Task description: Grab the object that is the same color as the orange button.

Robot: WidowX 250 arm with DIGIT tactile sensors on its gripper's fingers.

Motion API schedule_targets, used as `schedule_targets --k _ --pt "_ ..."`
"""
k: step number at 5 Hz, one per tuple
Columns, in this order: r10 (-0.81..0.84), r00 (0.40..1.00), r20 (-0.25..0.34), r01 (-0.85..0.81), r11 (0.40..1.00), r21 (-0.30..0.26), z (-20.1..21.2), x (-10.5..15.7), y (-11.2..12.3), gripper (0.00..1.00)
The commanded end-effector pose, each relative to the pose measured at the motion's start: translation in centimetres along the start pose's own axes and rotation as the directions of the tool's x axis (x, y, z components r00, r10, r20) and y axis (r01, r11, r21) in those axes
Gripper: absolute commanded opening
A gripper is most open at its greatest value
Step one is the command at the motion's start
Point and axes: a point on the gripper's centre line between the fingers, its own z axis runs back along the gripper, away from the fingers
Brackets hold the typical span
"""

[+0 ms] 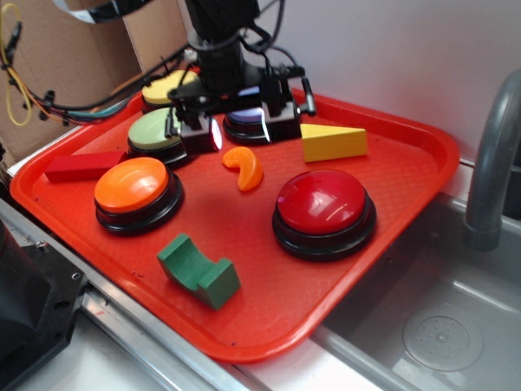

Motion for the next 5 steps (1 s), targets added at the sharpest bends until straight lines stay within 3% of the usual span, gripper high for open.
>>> schedule_targets --k 1,4,5 --pt "0.032 0.999 0.004 -0.032 0.999 0.004 -2.3 1.8 0.2 1.00" --pt "-0.011 0.997 -0.082 0.010 1.000 -0.010 -3.7 -0.3 0.3 1.00" --pt "-0.013 0.996 -0.087 0.012 1.000 -0.008 -4.0 -0.1 0.2 0.54"
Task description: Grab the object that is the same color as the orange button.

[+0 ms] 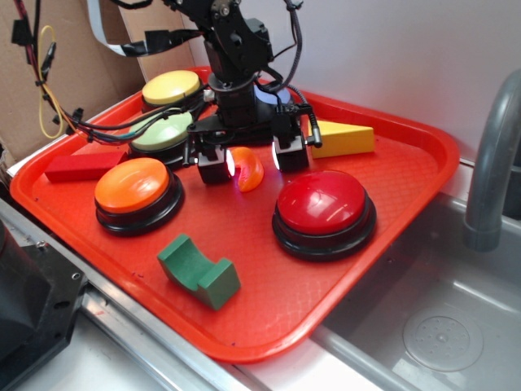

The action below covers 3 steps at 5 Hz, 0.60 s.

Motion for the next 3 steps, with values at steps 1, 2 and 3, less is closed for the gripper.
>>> schedule_targets --k 1,2,3 --pt "0.013 1.000 -0.021 -0.014 1.000 -0.010 -0.06 0.28 0.20 0.00" --pt "0.009 1.000 -0.023 -0.009 1.000 -0.007 -0.11 0.32 0.26 0.00" --pt "0.015 1.000 -0.025 -0.015 1.000 -0.009 -0.04 0.23 0.27 0.00"
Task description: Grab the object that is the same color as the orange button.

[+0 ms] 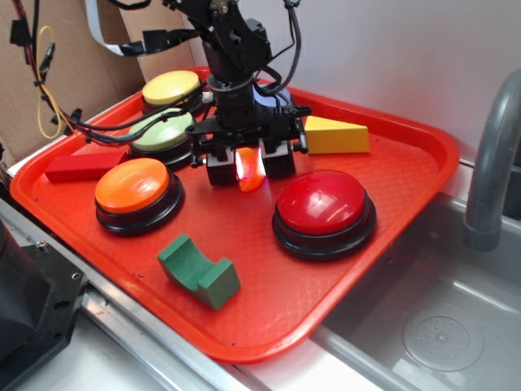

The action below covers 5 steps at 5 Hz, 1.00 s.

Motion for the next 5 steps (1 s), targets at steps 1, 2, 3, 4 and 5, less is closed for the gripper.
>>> schedule_targets --k 1,2,3,4,5 --pt "-0.009 1.000 -0.009 0.009 1.000 -0.020 0.2 0.2 0.3 0.00" --pt "-0.037 0.999 0.012 0.037 0.999 -0.038 1.6 -0.3 0.7 0.00" --pt "-0.142 0.990 0.009 0.142 0.989 -0.037 4.9 0.1 0.8 0.00" --pt "-0.299 0.953 0.042 0.299 0.954 0.005 8.3 0.5 1.0 0.00" --pt "-0.524 0.851 0.033 0.519 0.849 0.099 11.6 0.1 0.6 0.00"
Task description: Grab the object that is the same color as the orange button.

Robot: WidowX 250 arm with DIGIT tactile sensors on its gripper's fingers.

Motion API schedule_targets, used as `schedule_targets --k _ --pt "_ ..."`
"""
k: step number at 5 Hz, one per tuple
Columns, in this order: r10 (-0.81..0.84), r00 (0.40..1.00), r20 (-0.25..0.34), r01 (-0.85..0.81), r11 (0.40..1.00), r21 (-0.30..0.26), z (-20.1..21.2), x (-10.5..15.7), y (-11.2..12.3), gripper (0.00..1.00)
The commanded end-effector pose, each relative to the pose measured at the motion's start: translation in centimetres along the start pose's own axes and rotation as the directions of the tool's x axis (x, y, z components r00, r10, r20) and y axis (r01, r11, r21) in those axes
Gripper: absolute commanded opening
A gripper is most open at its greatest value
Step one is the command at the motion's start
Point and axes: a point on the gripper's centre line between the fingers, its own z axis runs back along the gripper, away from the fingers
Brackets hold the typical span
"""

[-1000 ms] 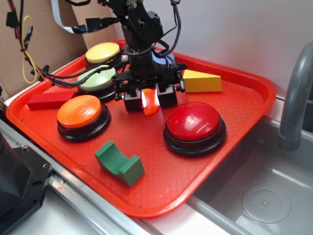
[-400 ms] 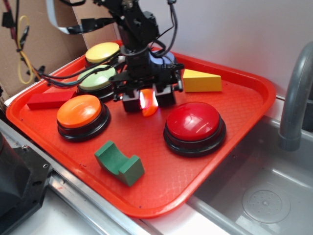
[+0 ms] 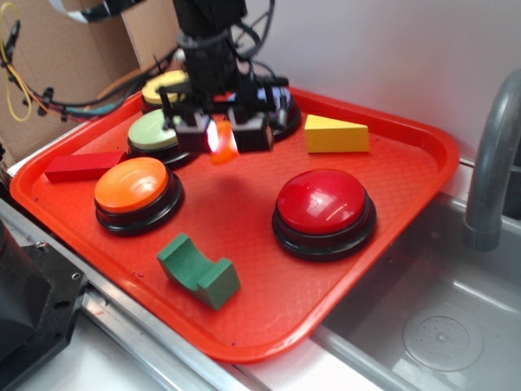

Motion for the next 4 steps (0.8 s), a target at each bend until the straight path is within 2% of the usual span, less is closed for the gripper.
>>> schedule_targets --k 1,2,3,4 --pt "-0.415 0.905 0.092 0.412 0.910 0.049 8.0 0.2 0.3 0.00" --pt "-0.452 0.882 0.133 0.456 0.890 -0.005 10.9 -0.3 2.1 0.00" --pt "-0.398 0.907 0.138 0.410 0.910 -0.066 11.2 -0.4 2.8 0.00" --pt "-0.317 0.936 0.154 0.334 0.938 -0.098 10.6 -0.2 3.3 0.00"
